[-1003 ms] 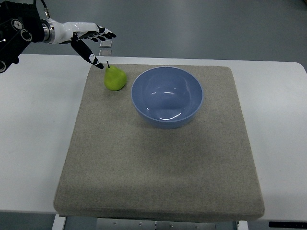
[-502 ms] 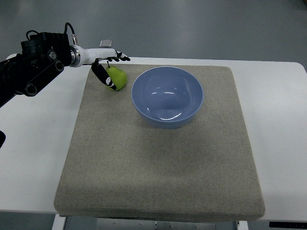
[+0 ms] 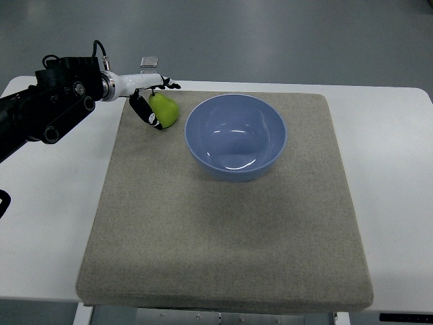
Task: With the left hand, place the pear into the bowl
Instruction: 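Lower the left hand onto the green pear and close fingers around it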
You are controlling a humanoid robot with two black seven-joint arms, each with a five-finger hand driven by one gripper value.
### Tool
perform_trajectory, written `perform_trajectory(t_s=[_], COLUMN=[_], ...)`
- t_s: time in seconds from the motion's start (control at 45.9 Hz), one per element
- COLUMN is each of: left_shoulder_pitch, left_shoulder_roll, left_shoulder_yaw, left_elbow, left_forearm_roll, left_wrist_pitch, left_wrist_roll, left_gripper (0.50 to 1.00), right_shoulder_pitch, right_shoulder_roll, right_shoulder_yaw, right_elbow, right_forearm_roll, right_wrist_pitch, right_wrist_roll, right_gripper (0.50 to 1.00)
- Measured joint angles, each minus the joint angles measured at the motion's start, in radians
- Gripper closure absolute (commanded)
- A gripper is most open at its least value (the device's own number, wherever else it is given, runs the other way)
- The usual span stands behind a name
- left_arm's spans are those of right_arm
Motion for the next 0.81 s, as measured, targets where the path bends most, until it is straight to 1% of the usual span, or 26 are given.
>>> perform_trajectory(t_s=[0.262, 0.371, 0.393, 0.436, 0.502, 0.567, 0.632, 0.676, 0.807], left_shoulder_pitch=[0.005, 0.006, 0.006, 0.009, 0.011, 0.011, 0.011, 0.011, 0.010], left_shoulder_roll=[0.000, 0.000, 0.000, 0.000, 0.000, 0.000, 0.000, 0.000, 0.003], left_shoulder_yaw=[0.010, 0.012, 0.013, 0.019, 0.033, 0.044, 0.049, 0.049, 0.049], left_elbow=[0.001, 0.001, 0.001, 0.001, 0.001, 0.000, 0.000, 0.000, -0.001], left_forearm_roll=[-0.002, -0.002, -0.002, -0.001, 0.000, 0.000, 0.000, 0.000, 0.000], left_wrist_pitch=[0.002, 0.016, 0.022, 0.037, 0.054, 0.059, 0.060, 0.060, 0.060], left_wrist_roll=[-0.001, -0.001, -0.001, -0.002, -0.002, -0.002, -0.002, -0.002, -0.002], left_gripper=[0.531, 0.574, 0.602, 0.675, 0.750, 0.870, 0.934, 0.994, 1.000], right_shoulder_pitch=[0.000, 0.001, 0.001, 0.000, 0.000, 0.000, 0.000, 0.000, 0.000], right_shoulder_roll=[0.000, 0.000, 0.000, 0.000, 0.000, 0.000, 0.000, 0.000, 0.000], right_shoulder_yaw=[0.000, 0.000, 0.000, 0.000, 0.000, 0.000, 0.000, 0.000, 0.000], right_elbow=[0.000, 0.000, 0.000, 0.000, 0.000, 0.000, 0.000, 0.000, 0.000], right_forearm_roll=[0.000, 0.000, 0.000, 0.000, 0.000, 0.000, 0.000, 0.000, 0.000], right_wrist_pitch=[0.000, 0.000, 0.000, 0.000, 0.000, 0.000, 0.000, 0.000, 0.000], right_wrist_roll=[0.000, 0.000, 0.000, 0.000, 0.000, 0.000, 0.000, 0.000, 0.000], right_gripper=[0.574, 0.574, 0.574, 0.574, 0.574, 0.574, 0.574, 0.574, 0.574])
